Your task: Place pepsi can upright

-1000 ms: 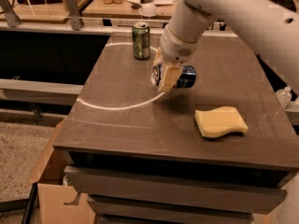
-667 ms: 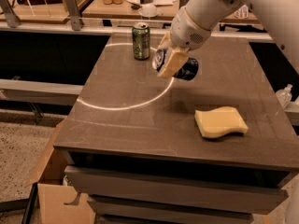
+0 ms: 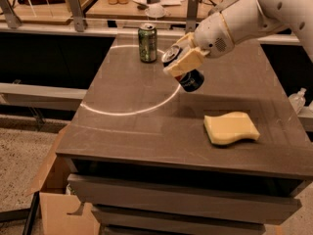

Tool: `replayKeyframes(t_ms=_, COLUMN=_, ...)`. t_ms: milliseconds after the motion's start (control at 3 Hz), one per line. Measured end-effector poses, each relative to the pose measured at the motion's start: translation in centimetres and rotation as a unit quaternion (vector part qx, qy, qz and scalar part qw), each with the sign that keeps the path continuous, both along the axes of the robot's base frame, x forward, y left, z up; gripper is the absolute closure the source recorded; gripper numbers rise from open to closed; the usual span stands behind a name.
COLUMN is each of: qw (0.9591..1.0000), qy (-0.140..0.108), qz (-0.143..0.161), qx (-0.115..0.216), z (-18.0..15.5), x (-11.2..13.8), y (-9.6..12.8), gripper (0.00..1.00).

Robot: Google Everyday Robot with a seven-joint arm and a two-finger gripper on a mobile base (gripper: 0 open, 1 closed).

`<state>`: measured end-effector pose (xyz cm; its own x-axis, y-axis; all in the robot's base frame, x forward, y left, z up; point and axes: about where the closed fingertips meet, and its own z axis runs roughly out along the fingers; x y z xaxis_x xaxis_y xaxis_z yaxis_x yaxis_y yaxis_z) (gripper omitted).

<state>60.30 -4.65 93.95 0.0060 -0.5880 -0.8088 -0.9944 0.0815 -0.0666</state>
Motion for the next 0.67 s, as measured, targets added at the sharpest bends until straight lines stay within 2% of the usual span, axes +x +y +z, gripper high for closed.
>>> replayKeyframes(t_ms=333, qw=0.9971, qy=0.003, qz=-0.022, qx=0.072, z=-0.4, x=-0.6, y=-0.4, gripper=1.0)
replayKeyframes(t_ms=667, qw=0.9893, qy=-0.007, qz=-0.058, qx=0.134, z=-1.6, x=-0.8, y=-1.4, gripper=1.0)
